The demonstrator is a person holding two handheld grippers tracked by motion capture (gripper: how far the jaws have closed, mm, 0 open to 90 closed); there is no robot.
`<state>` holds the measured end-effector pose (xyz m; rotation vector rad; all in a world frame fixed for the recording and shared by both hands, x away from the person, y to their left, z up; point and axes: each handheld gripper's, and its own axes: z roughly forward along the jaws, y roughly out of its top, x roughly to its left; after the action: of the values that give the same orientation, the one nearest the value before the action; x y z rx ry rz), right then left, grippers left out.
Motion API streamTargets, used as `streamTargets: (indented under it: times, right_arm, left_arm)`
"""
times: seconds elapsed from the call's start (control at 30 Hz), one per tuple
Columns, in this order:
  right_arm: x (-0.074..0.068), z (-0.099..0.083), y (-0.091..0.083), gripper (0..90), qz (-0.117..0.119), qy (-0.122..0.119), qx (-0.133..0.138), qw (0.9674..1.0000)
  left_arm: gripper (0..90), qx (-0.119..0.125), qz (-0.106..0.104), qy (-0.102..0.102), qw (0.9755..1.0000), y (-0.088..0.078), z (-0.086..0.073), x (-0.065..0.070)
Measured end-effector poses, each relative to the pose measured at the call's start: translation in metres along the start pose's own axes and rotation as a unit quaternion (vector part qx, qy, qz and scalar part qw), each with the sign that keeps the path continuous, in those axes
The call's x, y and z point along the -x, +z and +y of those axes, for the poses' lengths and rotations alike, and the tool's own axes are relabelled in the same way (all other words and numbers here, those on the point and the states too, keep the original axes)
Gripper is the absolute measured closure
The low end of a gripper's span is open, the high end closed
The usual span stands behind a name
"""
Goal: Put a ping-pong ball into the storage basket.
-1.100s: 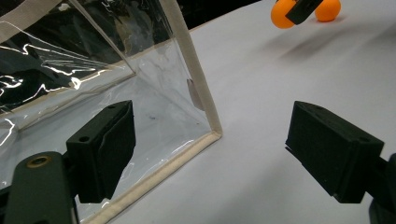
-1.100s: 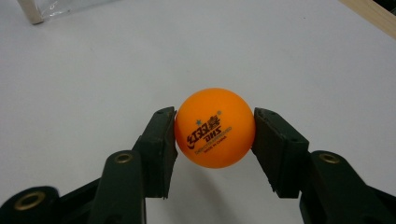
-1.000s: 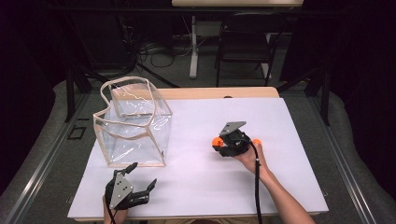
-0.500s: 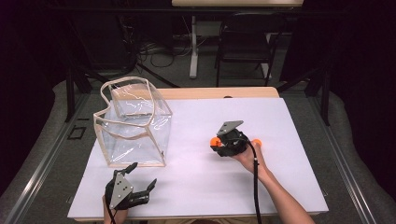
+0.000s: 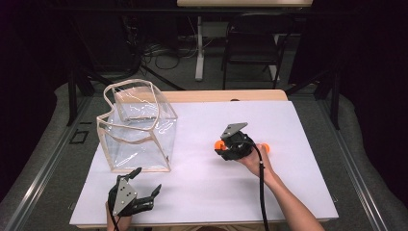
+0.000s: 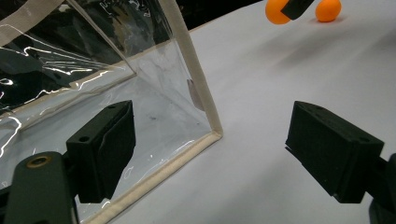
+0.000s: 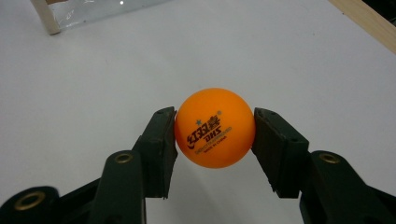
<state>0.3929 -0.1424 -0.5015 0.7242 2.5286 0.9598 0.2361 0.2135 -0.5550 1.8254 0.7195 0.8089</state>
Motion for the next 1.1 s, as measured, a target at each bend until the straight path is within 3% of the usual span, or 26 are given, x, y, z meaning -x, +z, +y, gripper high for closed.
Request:
streamTargets:
  times: [1.1]
  right_arm:
    - [-0.003, 0.025, 0.004, 50.2, 0.007, -0.020, -0.003, 0.9998]
  left_arm:
    - [15.6, 0.002, -0.001, -0.001, 1.0000, 0.000, 0.000, 0.000]
